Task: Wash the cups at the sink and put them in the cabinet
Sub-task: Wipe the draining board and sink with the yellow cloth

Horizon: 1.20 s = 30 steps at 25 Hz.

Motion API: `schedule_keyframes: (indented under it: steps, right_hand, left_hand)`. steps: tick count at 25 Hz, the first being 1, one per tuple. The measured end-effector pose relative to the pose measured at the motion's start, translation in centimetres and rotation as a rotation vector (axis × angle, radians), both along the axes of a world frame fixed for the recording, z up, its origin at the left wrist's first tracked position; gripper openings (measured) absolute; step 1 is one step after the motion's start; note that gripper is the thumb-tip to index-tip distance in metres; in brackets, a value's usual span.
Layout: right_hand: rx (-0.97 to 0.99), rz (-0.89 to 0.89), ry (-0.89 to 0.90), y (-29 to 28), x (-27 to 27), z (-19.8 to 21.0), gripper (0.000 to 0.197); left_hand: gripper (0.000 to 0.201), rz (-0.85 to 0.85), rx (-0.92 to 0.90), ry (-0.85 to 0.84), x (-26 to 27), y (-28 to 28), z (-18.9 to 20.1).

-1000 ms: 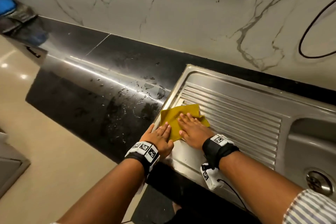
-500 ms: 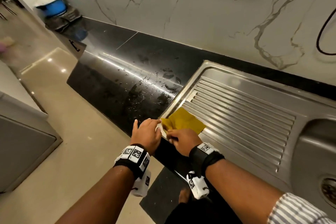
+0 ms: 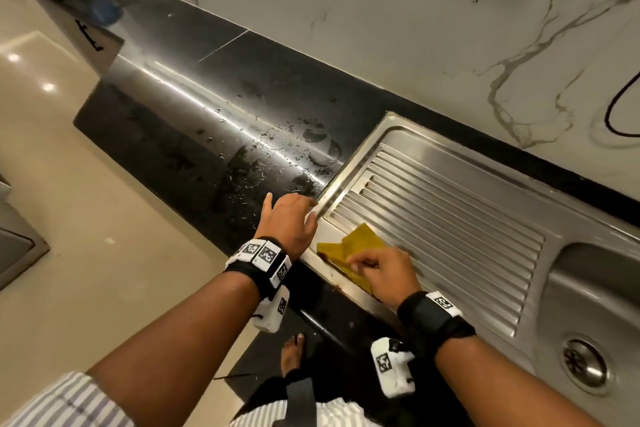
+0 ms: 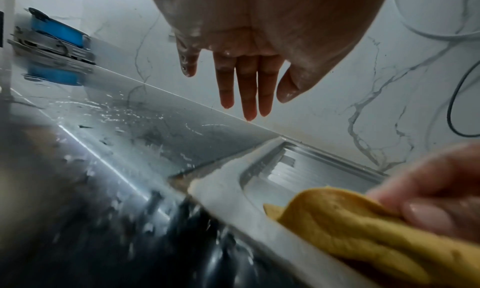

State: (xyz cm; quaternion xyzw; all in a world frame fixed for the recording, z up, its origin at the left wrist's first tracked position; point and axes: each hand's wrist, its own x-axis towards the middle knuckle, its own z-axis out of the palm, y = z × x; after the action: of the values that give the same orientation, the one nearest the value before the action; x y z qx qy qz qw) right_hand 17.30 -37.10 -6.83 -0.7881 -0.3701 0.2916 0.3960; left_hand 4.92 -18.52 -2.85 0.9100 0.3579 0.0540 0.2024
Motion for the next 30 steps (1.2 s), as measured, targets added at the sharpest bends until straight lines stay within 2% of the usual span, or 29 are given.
schedule_keyframes:
  steps: [2, 4, 6, 7, 10, 13, 17, 19, 21, 23, 27, 29, 30]
  right_hand:
    - [0.069, 0.07, -0.024, 2.6, -0.9, 1.1, 0.018]
    - [0.067, 0.336, -0.08, 4.5, -2.4, 1.5, 0.014]
    - [0.105, 0.5, -0.307, 5.5, -3.6, 0.7, 0.017]
    - [0.12, 0.516, -0.418, 5.5, -4.0, -0.3, 0.02]
    - [0.052, 0.429, -0.443, 4.1, -5.2, -2.3, 0.037]
    - [-0.072, 0.485, -0.379, 0.2, -5.5, -3.6, 0.057]
    - [-0.118, 0.374, -0.196, -9.2, -2.2, -3.5, 0.044]
    - [-0.148, 0.346, -0.172, -13.3, -1.0, -2.7, 0.04]
    - [-0.148, 0.335, -0.19, -14.7, -1.0, -2.2, 0.04]
    - [-0.121, 0.366, -0.215, -12.0, -2.1, -2.2, 0.042]
    - [-0.184, 0.532, -0.28, 0.9, -5.1, -2.7, 0.046]
    - [-0.222, 0.498, -0.252, 5.3, -6.1, -2.0, 0.044]
    - [-0.24, 0.47, -0.261, 5.6, -6.3, -2.0, 0.043]
  left_hand:
    - [0.027, 0.005, 0.025, -0.087, 0.3, 2.0, 0.2]
    - [0.027, 0.006, 0.031, -0.142, 0.5, 3.9, 0.2]
    - [0.027, 0.008, 0.019, -0.175, 0.9, 5.3, 0.0]
    - [0.027, 0.005, 0.008, -0.193, 1.2, 5.6, 0.0]
    - [0.027, -0.048, -0.018, -0.23, 2.3, 5.8, -0.3]
    - [0.029, -0.125, -0.041, -0.214, 3.7, 5.4, -0.9]
    - [0.028, -0.226, -0.082, -0.15, 5.9, 5.1, -0.7]
    - [0.027, -0.251, -0.077, -0.154, 6.6, 5.4, -0.6]
    - [0.027, -0.269, -0.077, -0.165, 7.2, 5.4, -0.6]
    - [0.026, -0.288, -0.082, -0.164, 7.5, 5.3, -0.6]
    - [0.026, -0.329, -0.079, -0.183, 7.9, 4.9, -0.3]
    - [0.026, -0.364, -0.074, -0.215, 8.3, 4.7, -0.2]
    - [0.026, -0.383, -0.072, -0.232, 8.7, 4.6, -0.2]
